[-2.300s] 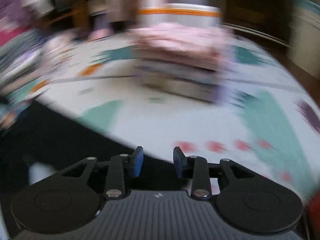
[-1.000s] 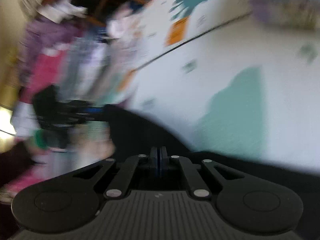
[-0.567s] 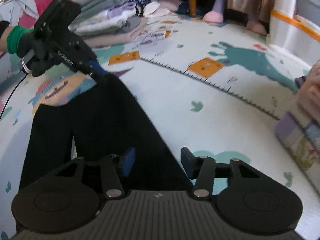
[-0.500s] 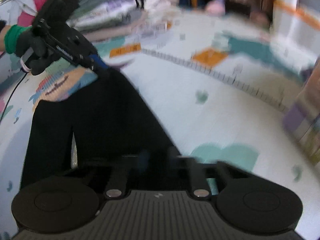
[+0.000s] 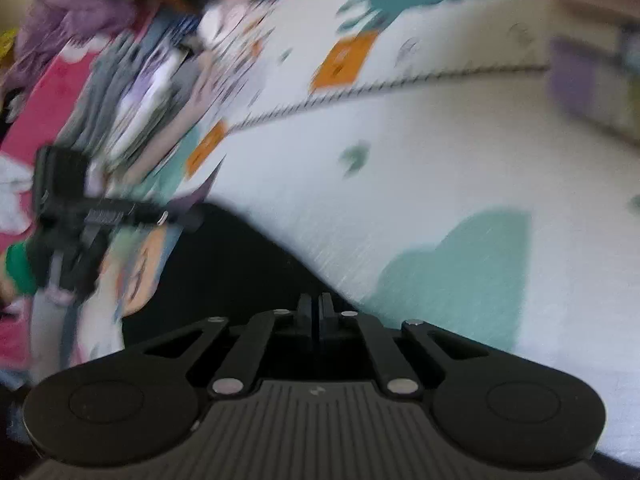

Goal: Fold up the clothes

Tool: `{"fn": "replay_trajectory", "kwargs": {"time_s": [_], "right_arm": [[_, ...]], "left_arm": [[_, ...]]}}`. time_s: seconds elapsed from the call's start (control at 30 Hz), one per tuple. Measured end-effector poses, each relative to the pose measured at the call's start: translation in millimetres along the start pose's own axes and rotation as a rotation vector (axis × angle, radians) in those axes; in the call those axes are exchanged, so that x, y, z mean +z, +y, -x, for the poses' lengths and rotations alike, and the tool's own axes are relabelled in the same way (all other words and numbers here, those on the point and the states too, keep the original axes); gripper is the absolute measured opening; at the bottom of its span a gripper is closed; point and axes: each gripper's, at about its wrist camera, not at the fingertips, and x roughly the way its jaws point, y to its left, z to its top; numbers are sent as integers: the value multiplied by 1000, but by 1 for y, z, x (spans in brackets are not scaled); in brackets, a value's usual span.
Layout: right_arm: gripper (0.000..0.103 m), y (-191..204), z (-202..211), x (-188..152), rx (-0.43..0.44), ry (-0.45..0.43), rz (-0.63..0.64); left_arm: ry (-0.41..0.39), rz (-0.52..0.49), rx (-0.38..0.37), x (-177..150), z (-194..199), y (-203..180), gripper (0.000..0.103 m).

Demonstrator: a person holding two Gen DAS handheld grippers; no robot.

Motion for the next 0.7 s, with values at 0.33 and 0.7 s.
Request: {"fn": "replay_trajectory", "kwargs": {"time_s": [0.33,0.7], "right_arm": [[59,40,13,-23,-201,10,529],[12,-14,12,0,90,122,65]], "left_arm": [[-41,-352,102,-5,5,-36,50],[-2,-174,-6,-2,11,-7,16]]}}
